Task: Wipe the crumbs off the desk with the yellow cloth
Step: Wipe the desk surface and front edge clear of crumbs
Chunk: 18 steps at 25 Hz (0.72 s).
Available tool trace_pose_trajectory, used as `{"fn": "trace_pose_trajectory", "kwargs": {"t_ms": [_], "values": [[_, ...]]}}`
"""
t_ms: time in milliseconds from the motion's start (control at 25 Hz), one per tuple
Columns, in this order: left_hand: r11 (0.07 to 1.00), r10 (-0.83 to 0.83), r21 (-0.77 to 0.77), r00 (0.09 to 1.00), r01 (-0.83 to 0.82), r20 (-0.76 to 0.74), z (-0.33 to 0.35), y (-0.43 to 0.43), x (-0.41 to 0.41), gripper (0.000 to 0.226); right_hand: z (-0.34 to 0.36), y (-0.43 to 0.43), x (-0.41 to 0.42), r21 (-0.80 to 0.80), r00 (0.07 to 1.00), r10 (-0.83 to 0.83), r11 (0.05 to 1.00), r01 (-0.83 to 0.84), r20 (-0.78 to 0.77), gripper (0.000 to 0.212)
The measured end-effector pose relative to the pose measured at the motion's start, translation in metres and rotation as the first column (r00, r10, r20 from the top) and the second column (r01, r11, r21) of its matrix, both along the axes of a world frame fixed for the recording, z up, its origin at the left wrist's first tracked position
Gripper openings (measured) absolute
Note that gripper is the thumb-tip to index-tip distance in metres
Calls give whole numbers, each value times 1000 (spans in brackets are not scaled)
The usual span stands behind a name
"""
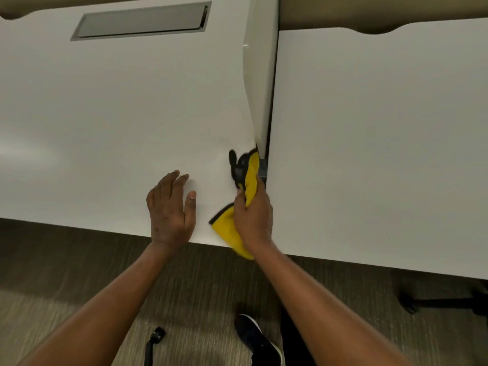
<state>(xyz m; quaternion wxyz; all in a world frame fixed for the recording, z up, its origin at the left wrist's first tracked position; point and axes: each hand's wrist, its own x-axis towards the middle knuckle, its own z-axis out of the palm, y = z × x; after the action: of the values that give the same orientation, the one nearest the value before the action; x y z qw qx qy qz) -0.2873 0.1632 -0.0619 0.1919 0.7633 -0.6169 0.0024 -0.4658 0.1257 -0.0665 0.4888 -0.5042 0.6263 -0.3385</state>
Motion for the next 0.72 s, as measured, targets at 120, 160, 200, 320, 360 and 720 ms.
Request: {"fn": "trace_pose_trajectory", "kwargs": {"t_ms": [120,160,200,320,360,720], "values": [[1000,6,1,1000,-6,3,1,0,-2,46,7,-72,4,34,999,-37,999,37,15,44],[1000,7,2,1000,-7,2,1,0,-2,46,8,-79,5,37,998,-50,998,49,26,42],[1000,7,3,1000,-7,0,2,0,-3,47,8,-76,6,47,998,-49,998,48,27,41],[1000,9,14,1000,-9,2,3,0,-4,48,2,-15,1,45,999,-48,998,48,6,44],[1000,6,15,1000,-7,3,3,0,-4,48,1,14,-1,38,999,-37,999,38,-3,47],[1000,-1,-13,1000,1,14,1,0,-2,46,5,-53,14,38,988,-76,996,82,-137,45]]}}
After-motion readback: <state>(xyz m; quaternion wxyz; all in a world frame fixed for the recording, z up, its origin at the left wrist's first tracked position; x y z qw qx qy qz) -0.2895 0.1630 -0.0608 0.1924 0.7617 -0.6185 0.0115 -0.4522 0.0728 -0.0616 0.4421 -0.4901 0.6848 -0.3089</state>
